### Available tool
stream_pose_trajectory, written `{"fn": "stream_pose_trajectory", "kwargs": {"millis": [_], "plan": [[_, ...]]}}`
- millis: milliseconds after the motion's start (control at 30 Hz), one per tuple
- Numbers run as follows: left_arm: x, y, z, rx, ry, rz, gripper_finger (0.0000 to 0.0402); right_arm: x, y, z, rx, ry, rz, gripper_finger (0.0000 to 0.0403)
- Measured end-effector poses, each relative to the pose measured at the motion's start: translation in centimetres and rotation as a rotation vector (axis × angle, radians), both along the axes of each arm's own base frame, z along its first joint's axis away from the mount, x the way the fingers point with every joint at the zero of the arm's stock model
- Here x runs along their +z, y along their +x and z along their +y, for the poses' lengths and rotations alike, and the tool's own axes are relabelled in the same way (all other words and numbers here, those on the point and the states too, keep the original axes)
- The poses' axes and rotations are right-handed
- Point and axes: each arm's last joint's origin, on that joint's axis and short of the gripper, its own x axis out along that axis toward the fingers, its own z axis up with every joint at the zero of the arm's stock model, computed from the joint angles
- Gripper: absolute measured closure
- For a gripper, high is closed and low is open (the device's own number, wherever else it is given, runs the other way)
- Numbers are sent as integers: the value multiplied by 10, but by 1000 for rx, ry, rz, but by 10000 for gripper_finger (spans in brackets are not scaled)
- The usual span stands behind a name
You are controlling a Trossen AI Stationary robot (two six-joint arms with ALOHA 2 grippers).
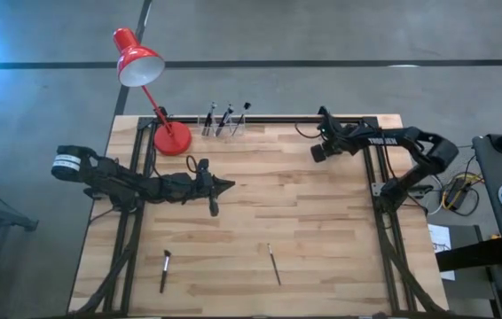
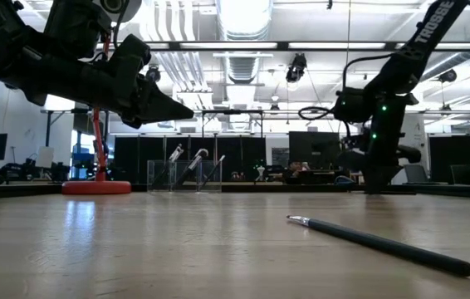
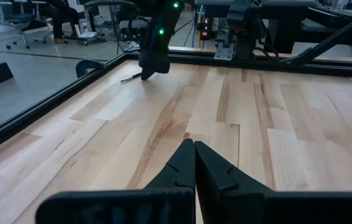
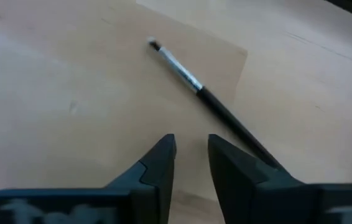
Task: Pick & Place Makeup Supplies
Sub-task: Put the makeup brush into the transparent organizer
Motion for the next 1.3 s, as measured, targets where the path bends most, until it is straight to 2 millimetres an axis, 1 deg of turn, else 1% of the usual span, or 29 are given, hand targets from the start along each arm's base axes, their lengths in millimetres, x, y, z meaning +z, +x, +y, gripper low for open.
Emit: {"fn": "stream_pose_trajectory", "kwargs": {"millis": [100, 233, 300, 400, 467, 600, 700, 833, 933, 1067, 1200, 1300], "plan": [[0, 0, 0, 0, 0, 0, 402, 9, 4, -2, 57, 28, 1, 297], [0, 0, 0, 0, 0, 0, 402, 29, 13, -10, 176, -36, -19, 282], [0, 0, 0, 0, 0, 0, 402, 33, 14, -14, 254, -41, 3, 275], [0, 0, 0, 0, 0, -1, 402, 38, 22, -20, 352, -44, -6, 268], [0, 0, 0, 0, 0, -1, 402, 36, 25, -23, 404, -20, 29, 267], [0, 0, 0, 0, 0, -1, 402, 25, 32, -32, 462, 44, 122, 266], [0, 0, 0, 0, 0, -1, 401, 12, 34, -38, 466, 85, 239, 266], [0, 0, 0, 0, 0, -1, 401, 3, 39, -46, 476, 104, 297, 268], [0, 0, 0, 0, 1, -1, 402, -2, 42, -48, 494, 137, 292, 278], [0, 0, 0, -1, 1, -1, 401, -3, 43, -48, 511, 176, 240, 311], [0, 0, 0, 0, -6, -3, 402, 2, 42, -44, 517, 211, 182, 354], [0, 0, 0, 5, -37, -11, 402, 9, 43, -39, 527, 214, 156, 382]]}}
